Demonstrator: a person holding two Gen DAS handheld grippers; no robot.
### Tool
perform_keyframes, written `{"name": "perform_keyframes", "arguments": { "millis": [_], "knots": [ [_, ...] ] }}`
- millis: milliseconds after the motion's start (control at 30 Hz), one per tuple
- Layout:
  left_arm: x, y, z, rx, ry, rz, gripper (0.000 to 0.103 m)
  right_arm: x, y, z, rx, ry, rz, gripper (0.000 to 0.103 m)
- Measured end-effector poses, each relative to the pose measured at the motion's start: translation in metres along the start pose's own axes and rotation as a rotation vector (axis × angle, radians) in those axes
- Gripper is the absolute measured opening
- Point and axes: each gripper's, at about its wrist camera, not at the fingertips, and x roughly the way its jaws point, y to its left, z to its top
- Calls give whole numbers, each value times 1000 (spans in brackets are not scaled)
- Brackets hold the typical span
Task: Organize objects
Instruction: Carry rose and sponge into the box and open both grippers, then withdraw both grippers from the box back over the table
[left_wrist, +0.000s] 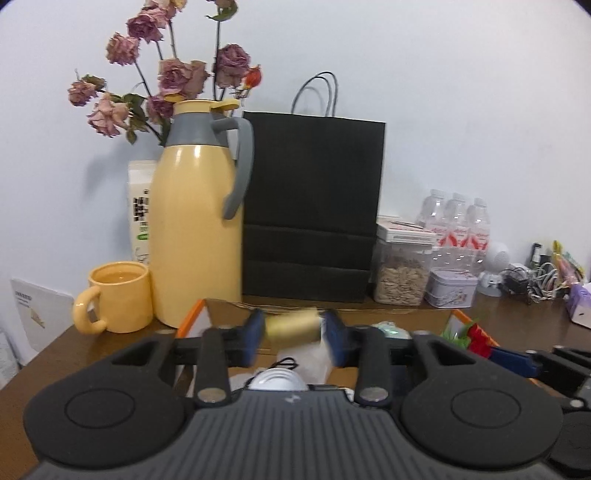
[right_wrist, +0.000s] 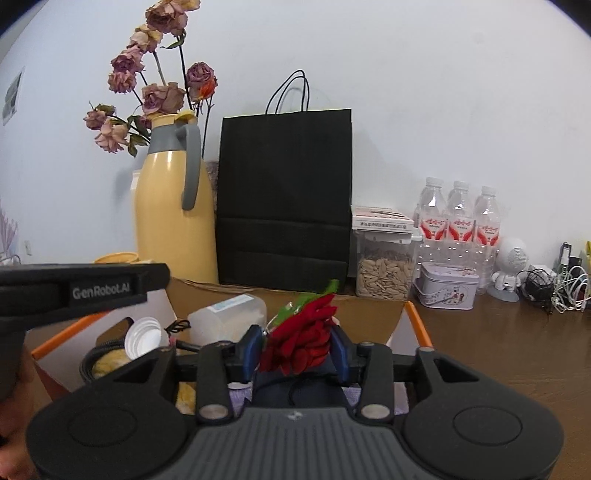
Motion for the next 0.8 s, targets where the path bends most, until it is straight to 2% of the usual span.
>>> {"name": "perform_keyframes", "arguments": {
  "millis": [33, 67, 100, 133, 167, 467, 800],
  "knots": [
    [-2, 1, 0, 3, -9, 9, 77, -1, 0, -1, 0, 1, -8, 50],
    [-5, 1, -1, 9, -30, 12, 87, -2, 0, -1, -1, 1, -16, 61],
    [-7, 1, -1, 16, -44, 15, 97, -4, 0, -2, 0, -4, -21, 79],
    [-10, 0, -1, 22, -56, 22, 103, -5, 0, -2, 2, -10, -29, 89],
    [-12, -1, -2, 24, -72, 30, 103, -7, 0, -2, 1, -19, -38, 101],
    [-24, 4, -6, 0, -95, 41, 103, -15, -3, -3, 22, -39, -58, 103],
    [-41, 9, -11, -29, -112, 8, 103, -27, 0, -6, 3, -47, -42, 103]
  ]
}}
